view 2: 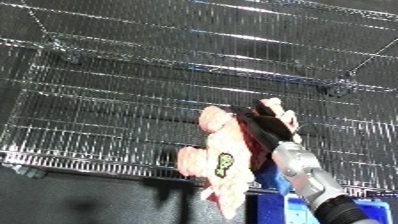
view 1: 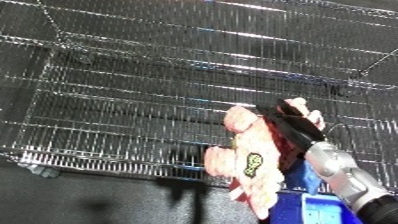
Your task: Pick up the object and place it into the box
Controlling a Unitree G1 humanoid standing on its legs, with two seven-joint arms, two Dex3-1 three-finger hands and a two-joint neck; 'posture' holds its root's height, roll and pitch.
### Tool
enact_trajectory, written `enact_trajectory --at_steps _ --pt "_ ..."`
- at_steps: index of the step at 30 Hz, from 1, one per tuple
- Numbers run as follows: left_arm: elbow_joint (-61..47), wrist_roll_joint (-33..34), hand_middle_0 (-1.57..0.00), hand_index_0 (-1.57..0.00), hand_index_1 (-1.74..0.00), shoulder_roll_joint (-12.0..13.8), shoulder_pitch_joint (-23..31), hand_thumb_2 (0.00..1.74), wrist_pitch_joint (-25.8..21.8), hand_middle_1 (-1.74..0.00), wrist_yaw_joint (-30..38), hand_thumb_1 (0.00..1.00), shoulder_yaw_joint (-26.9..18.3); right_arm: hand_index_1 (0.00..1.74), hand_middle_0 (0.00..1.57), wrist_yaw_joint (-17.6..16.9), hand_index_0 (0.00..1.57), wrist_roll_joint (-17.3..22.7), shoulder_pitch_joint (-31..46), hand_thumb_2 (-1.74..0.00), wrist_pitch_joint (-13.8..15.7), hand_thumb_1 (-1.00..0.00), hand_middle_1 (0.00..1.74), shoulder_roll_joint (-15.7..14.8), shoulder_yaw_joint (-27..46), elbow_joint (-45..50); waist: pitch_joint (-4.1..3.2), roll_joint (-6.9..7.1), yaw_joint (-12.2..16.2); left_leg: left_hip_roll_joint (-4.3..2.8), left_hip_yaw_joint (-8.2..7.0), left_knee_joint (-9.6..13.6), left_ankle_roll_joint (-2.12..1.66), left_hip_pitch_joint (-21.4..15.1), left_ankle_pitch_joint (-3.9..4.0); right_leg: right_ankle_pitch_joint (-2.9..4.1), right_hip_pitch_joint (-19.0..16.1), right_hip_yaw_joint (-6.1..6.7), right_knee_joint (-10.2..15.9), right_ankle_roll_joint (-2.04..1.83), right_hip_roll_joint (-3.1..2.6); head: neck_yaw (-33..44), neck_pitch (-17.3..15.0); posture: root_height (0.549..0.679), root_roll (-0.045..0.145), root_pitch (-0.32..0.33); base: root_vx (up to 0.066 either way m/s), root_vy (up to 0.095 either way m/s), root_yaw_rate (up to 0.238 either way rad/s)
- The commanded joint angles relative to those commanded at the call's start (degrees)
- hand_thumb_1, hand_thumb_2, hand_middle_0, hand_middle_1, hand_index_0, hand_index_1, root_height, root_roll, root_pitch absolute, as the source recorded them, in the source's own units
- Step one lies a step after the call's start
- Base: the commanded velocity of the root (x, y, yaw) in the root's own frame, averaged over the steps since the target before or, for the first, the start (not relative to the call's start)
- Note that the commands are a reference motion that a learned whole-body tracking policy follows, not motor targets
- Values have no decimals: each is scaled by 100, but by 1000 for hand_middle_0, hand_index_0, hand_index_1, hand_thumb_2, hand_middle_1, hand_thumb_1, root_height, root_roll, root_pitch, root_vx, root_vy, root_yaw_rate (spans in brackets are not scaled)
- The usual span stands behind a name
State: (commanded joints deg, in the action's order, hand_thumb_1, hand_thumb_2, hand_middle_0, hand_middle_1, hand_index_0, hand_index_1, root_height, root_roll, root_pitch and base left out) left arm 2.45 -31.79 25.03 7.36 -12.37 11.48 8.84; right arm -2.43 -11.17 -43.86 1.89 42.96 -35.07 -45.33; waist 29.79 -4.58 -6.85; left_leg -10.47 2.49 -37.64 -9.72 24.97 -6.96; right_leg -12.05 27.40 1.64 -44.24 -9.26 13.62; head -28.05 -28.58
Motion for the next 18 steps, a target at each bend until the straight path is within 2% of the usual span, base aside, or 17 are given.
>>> enact_trajectory --at_steps 7,18 --pt "51 14 -1570 -1570 -1740 -46 -93 1740 -32 -1740 41 1000 6 696 628 -8 628 -83 -191 -696 102 -400 696 -315 -161 -498 0 -2 21 -27 -27 60 -4 -75 -14 -31 -45 7 27 -2 -7 76 62 626 33 -28 27 2 -22" --pt "224 -34 -1570 -1570 -1740 -156 -202 1740 -40 -1740 103 1000 -136 1653 1492 -243 1492 33 -15 -1653 84 -950 1653 -457 166 -160 0 69 131 -105 -117 165 -18 -271 -42 -86 -221 20 120 -10 -17 194 151 627 35 -40 6 -1 -45"
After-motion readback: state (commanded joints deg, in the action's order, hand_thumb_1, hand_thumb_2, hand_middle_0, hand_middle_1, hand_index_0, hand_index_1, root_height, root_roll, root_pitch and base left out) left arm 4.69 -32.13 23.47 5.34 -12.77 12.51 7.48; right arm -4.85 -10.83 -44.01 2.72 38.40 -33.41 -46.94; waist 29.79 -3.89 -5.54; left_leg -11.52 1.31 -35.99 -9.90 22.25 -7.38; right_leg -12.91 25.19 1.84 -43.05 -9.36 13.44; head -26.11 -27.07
